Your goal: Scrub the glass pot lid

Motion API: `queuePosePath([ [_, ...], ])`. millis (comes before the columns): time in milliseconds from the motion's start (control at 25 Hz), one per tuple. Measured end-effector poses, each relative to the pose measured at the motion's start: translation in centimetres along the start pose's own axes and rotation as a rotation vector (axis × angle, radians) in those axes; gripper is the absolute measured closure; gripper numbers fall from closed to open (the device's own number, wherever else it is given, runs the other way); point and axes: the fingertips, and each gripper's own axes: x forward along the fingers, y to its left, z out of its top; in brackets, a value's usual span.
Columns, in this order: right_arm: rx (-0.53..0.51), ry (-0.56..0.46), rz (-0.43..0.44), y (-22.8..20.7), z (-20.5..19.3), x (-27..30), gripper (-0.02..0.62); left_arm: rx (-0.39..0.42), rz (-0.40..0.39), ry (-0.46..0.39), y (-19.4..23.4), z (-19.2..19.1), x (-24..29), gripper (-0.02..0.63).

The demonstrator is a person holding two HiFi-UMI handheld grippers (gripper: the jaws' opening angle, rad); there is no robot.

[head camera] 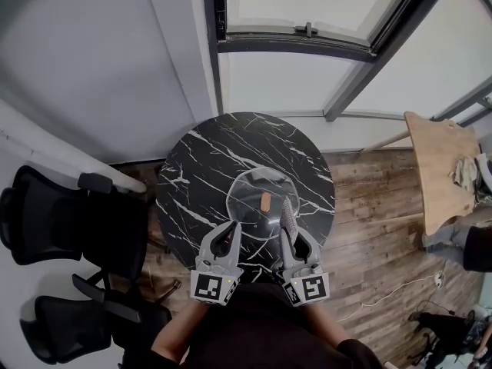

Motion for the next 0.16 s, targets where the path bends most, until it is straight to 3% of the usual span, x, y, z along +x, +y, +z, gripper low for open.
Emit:
queuePosePath([
  [160, -0.003, -0.005, 0.001, 0.17, 0.26, -0.17, 0.523, 0.009, 0.007, -0.002, 0.01, 0.06, -0.21, 0.603],
])
